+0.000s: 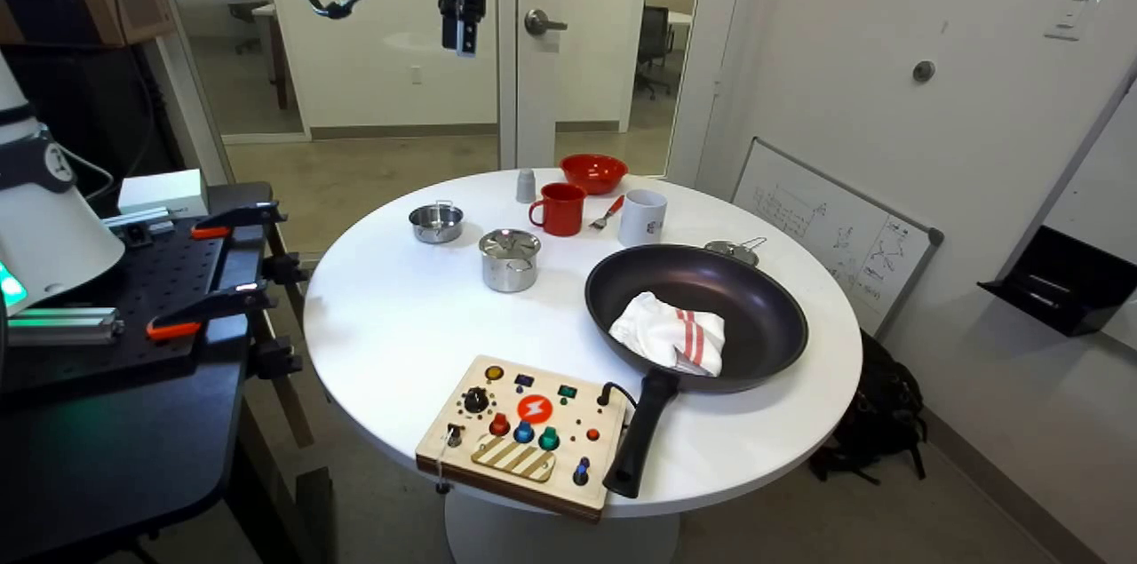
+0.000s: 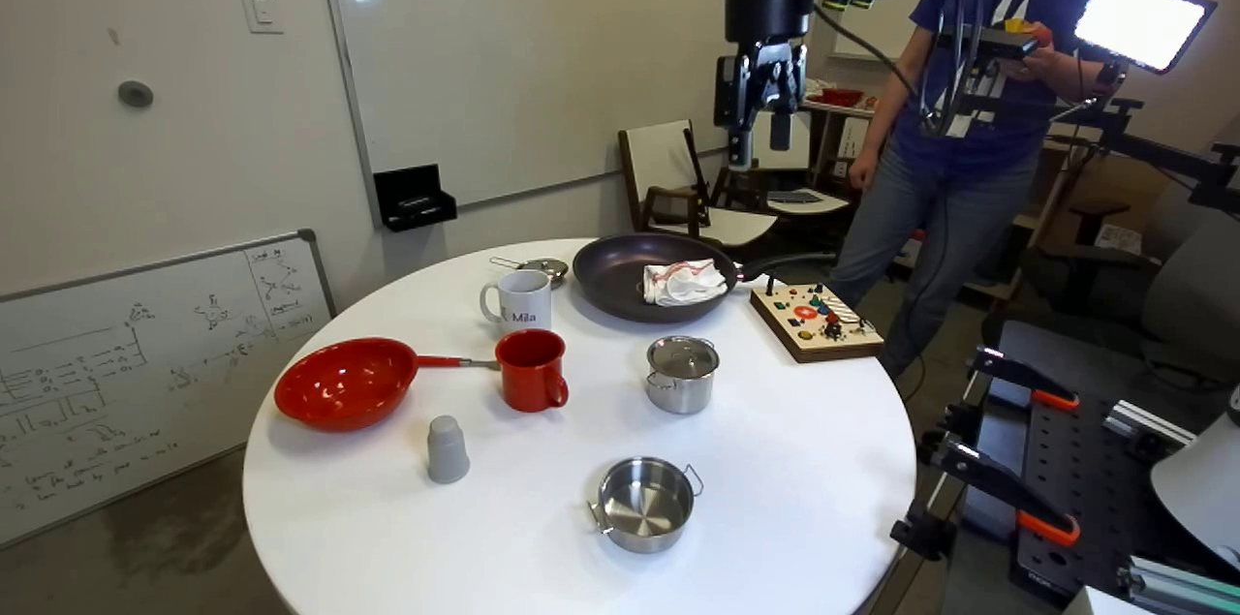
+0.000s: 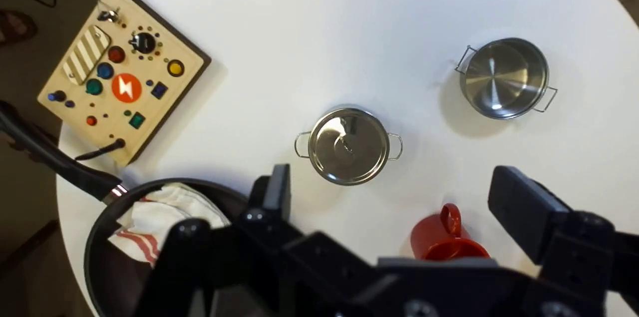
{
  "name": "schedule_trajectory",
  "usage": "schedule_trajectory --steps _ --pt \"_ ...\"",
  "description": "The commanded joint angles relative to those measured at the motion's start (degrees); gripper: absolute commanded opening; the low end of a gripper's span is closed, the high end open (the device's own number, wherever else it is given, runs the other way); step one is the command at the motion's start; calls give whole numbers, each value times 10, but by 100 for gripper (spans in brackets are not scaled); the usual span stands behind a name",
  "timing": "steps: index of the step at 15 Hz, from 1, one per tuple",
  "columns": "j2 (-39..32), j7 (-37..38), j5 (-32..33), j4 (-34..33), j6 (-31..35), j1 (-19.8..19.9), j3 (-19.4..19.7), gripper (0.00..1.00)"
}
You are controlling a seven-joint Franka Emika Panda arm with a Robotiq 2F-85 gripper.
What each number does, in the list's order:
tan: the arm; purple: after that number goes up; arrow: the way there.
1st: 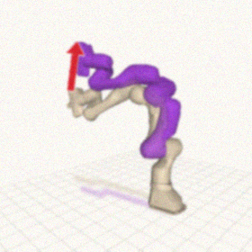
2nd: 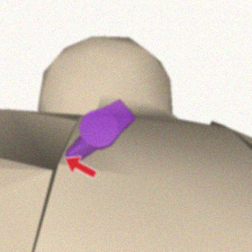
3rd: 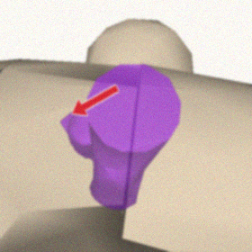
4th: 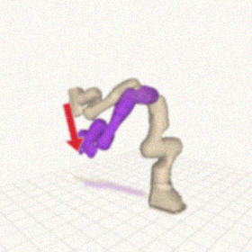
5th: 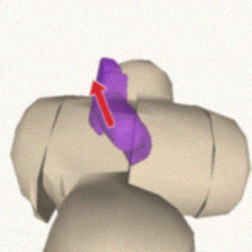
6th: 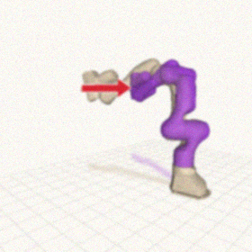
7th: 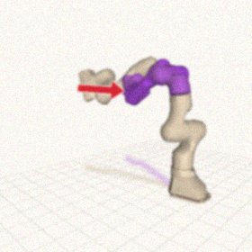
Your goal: Uncover the pot
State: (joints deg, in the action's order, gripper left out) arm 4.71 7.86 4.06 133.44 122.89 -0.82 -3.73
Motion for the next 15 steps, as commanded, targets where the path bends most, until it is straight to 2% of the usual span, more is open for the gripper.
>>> schedule_trajectory --steps 1,2,3,7,10,12,15 --pt "-91 -15 -5 -42 59 -9 3 100" --pt "-119 -23 -17 -59 52 -8 5 100" --pt "-61 -5 -4 -17 46 -11 4 100" --pt "-118 -10 -5 -49 52 -12 8 100" --pt "-141 -1 34 -70 53 -18 9 100" --pt "-156 -15 64 -79 48 -19 13 100" --pt "-174 -93 89 -86 67 -9 16 100"
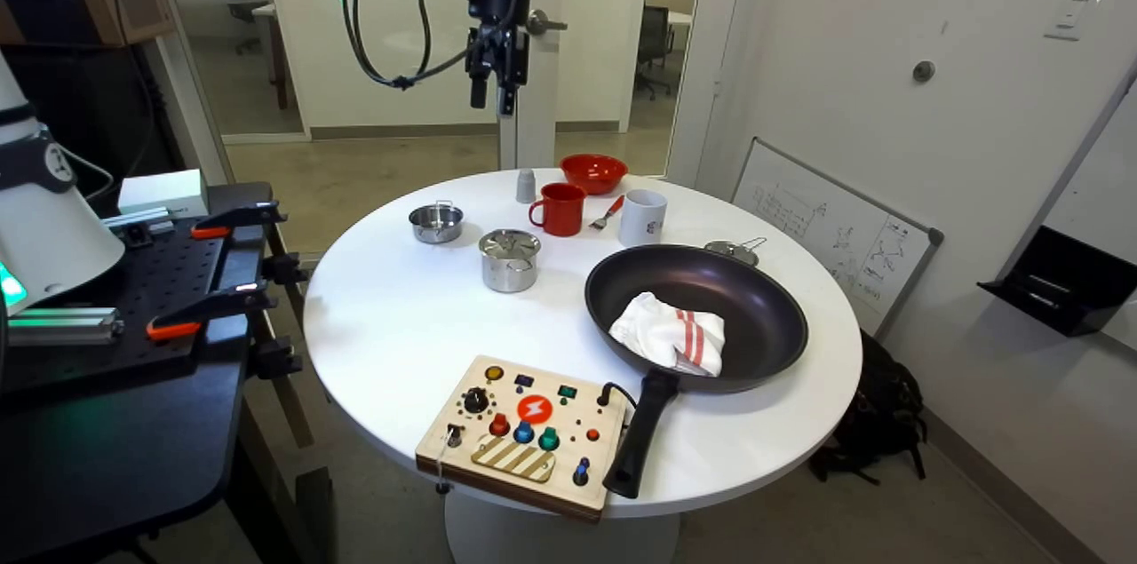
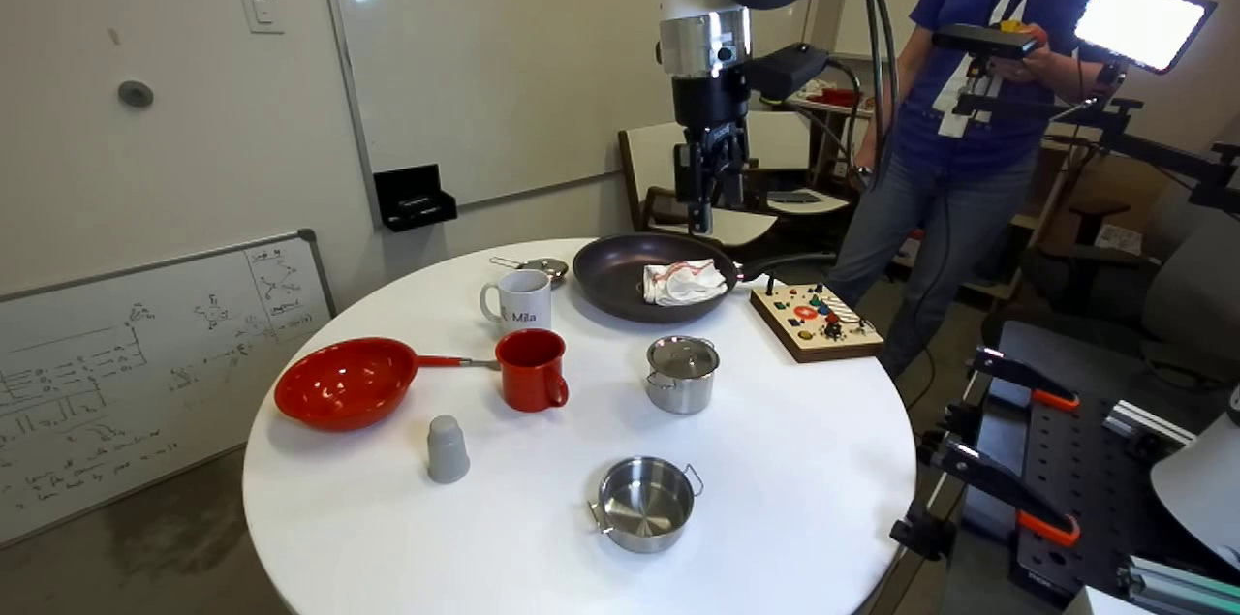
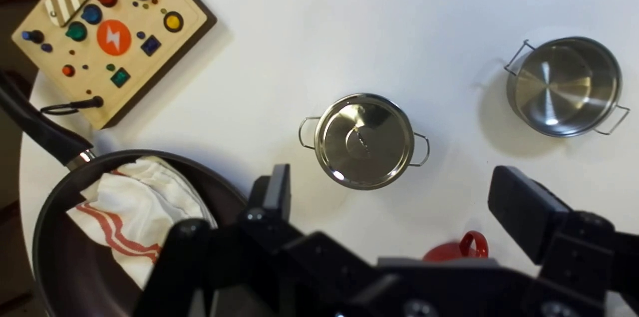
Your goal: Uncover the pot
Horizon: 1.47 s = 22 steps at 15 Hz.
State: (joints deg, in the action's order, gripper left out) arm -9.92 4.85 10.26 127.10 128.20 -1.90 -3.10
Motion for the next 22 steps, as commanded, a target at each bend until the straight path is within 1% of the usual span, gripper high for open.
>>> schedule_trajectory --steps 1,8,11,13,16,17,18,19,21,22 --pt "-29 -98 34 -19 28 6 11 100" --pt "-34 -326 13 14 167 43 6 100" --pt "-73 -429 -11 -4 203 59 -12 100" --pt "-99 -510 -49 -17 207 78 -36 100" --pt "-129 -630 -120 -39 168 108 -76 100" --pt "-136 -629 -127 -46 146 106 -73 100" --pt "-139 -606 -125 -54 121 96 -63 100" --pt "-144 -592 -127 -59 111 93 -58 100" --pt "-146 -503 -104 -62 112 66 -30 100" --pt "-148 -465 -99 -65 109 58 -23 100"
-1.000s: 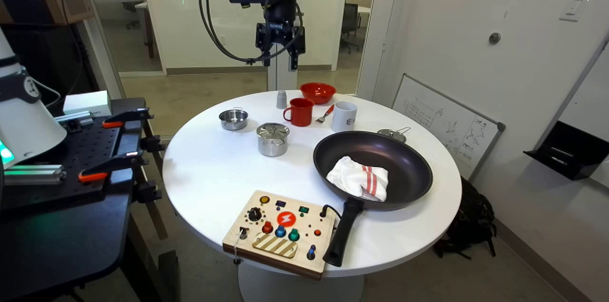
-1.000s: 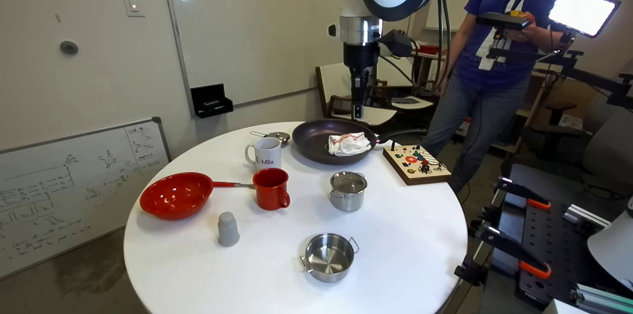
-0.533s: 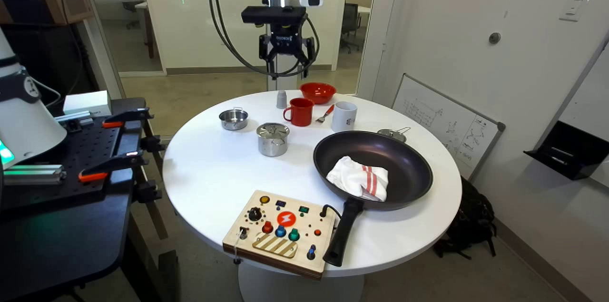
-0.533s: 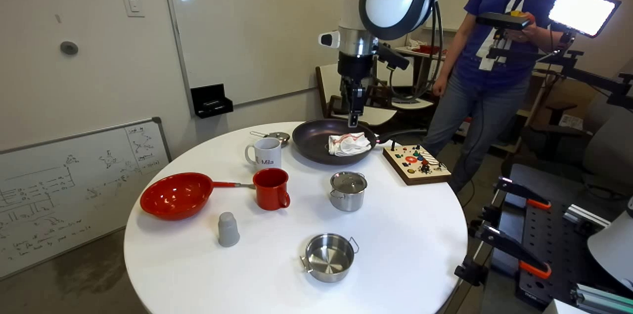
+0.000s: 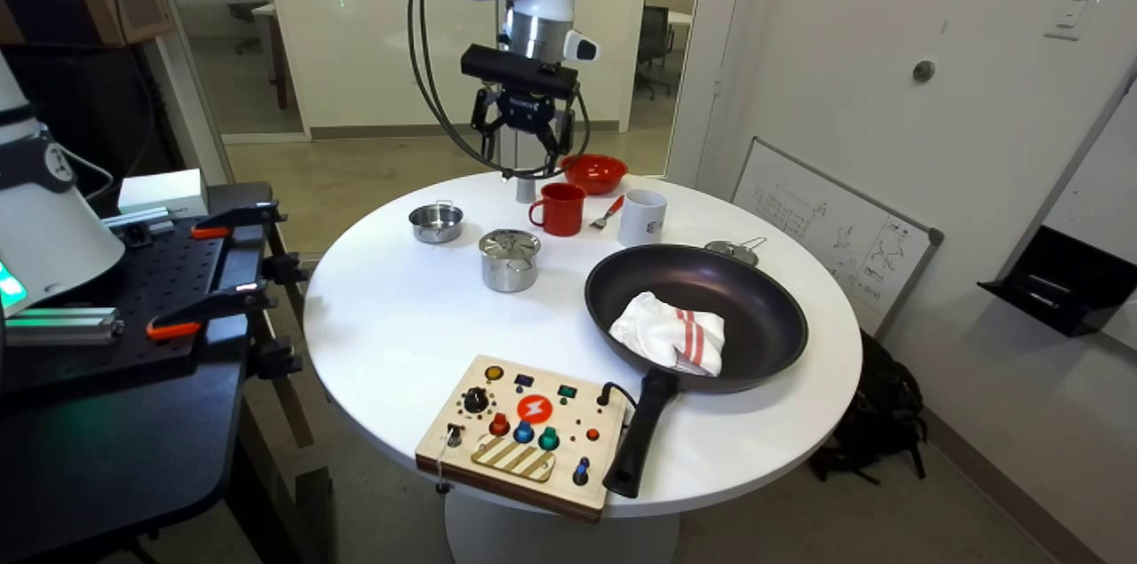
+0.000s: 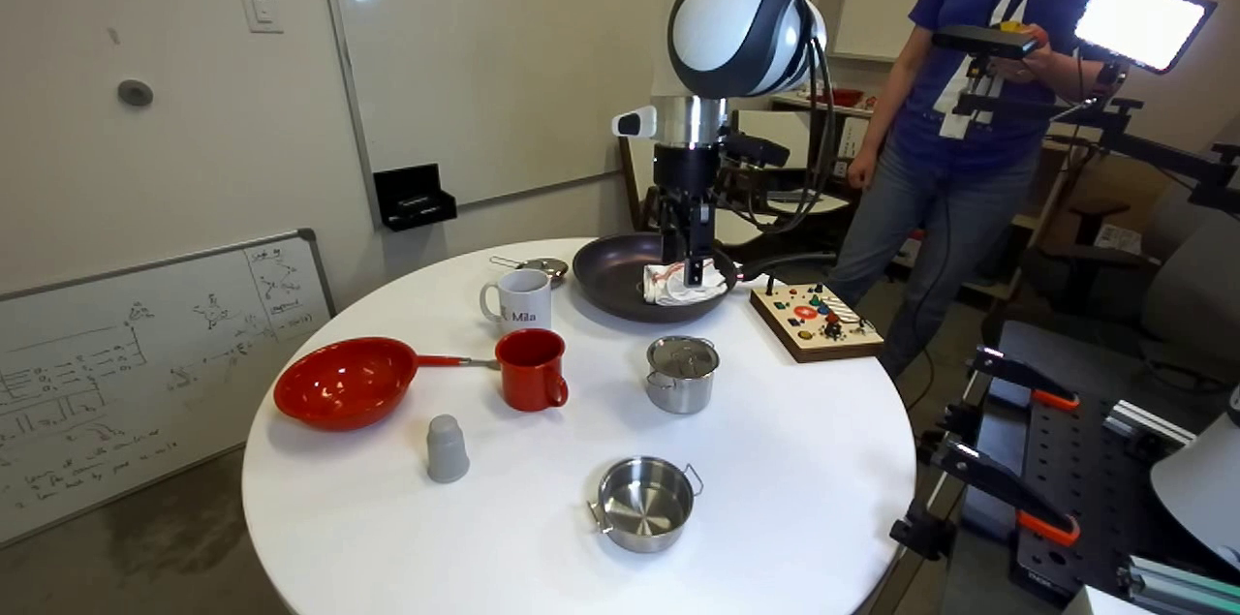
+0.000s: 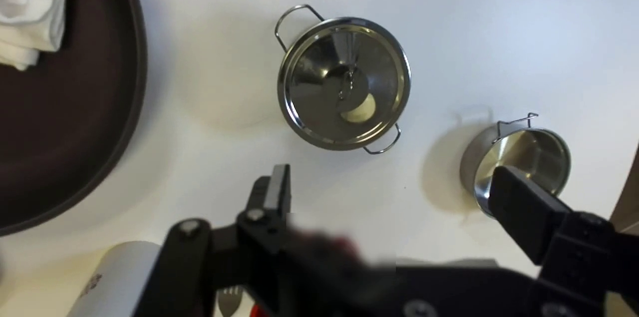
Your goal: Uncover the pot
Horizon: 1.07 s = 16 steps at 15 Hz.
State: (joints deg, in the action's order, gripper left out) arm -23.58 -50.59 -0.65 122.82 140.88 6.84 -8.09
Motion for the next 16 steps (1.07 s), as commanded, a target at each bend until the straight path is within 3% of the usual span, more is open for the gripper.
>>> schedule_trajectory --steps 1,7,10,11,16 --pt "-14 116 13 -24 -15 -33 30 100" --pt "-59 213 30 -63 -26 -47 34 100" --pt "-88 252 49 -98 -72 -50 44 100" --pt "-61 226 34 -57 -33 -35 26 100" --pt "-83 238 40 -83 -55 -36 32 100"
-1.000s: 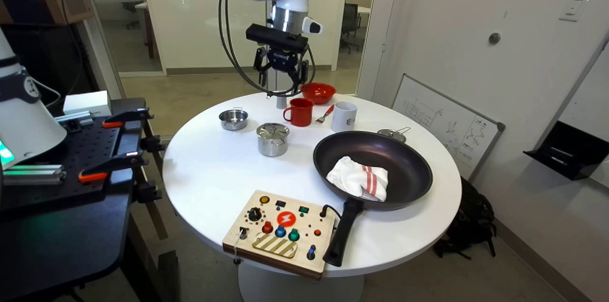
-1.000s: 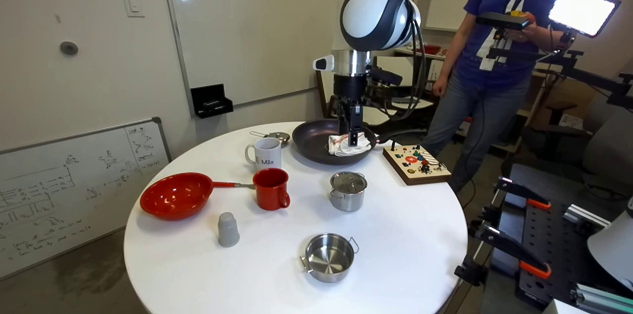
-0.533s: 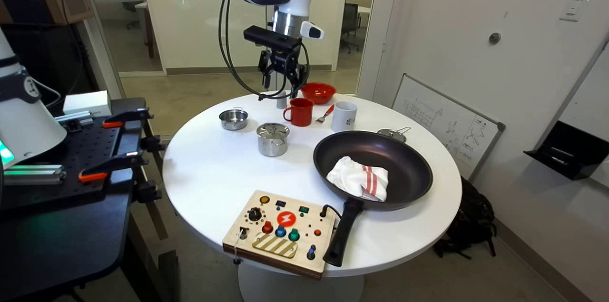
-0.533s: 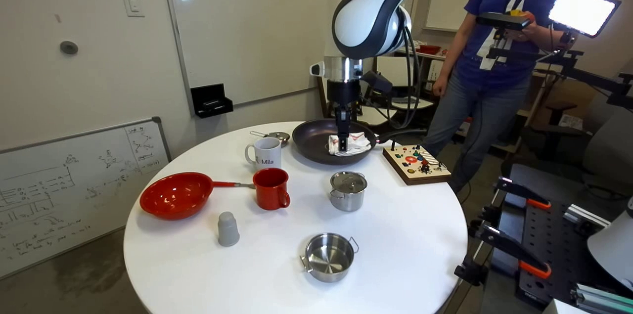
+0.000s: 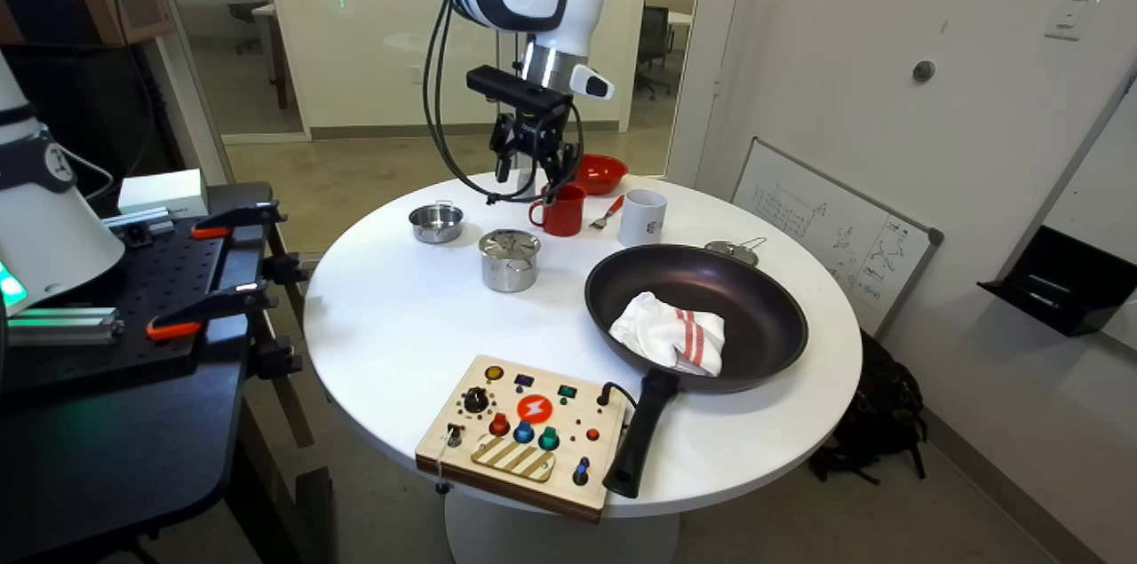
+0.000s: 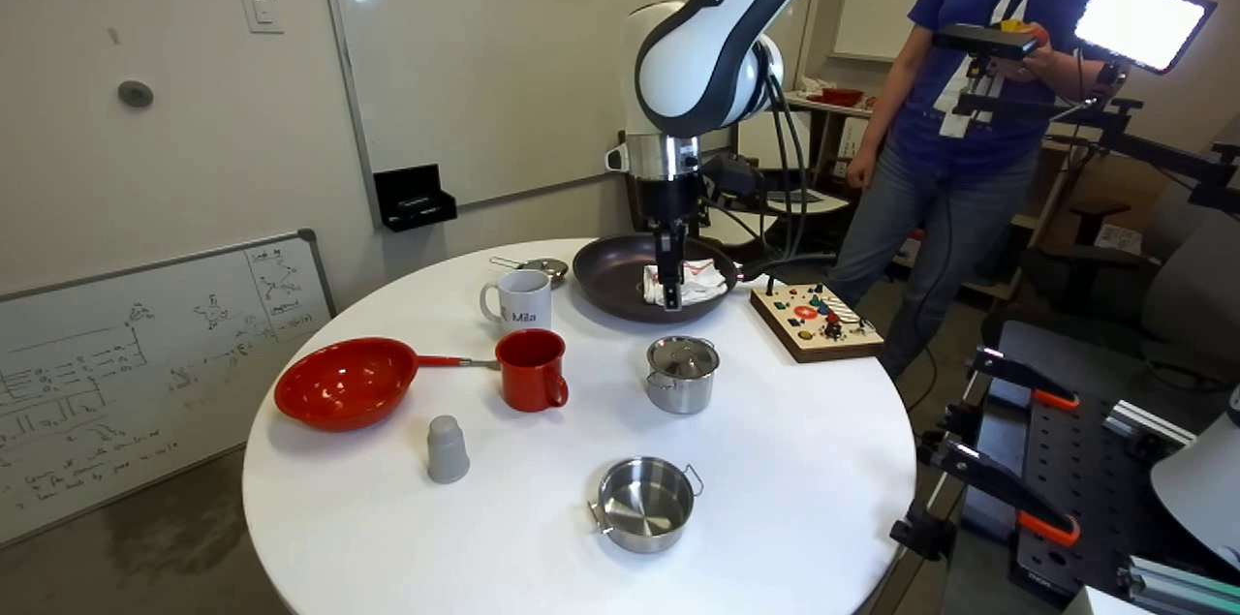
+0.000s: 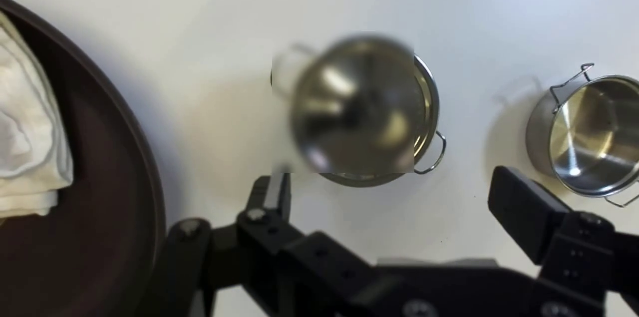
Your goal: Uncover the pot
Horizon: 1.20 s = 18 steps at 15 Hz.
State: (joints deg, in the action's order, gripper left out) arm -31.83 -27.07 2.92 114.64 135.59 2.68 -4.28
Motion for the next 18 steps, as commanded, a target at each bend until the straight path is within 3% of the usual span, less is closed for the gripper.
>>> schedule_trajectory --steps 1,8,13,15,18 --pt "5 7 13 7 13 2 -3 100" --pt "36 31 33 116 90 -5 7 100" --pt "40 34 83 182 213 -9 13 100" --pt "38 33 107 194 257 -11 18 100" --pt "27 21 113 183 266 2 12 100"
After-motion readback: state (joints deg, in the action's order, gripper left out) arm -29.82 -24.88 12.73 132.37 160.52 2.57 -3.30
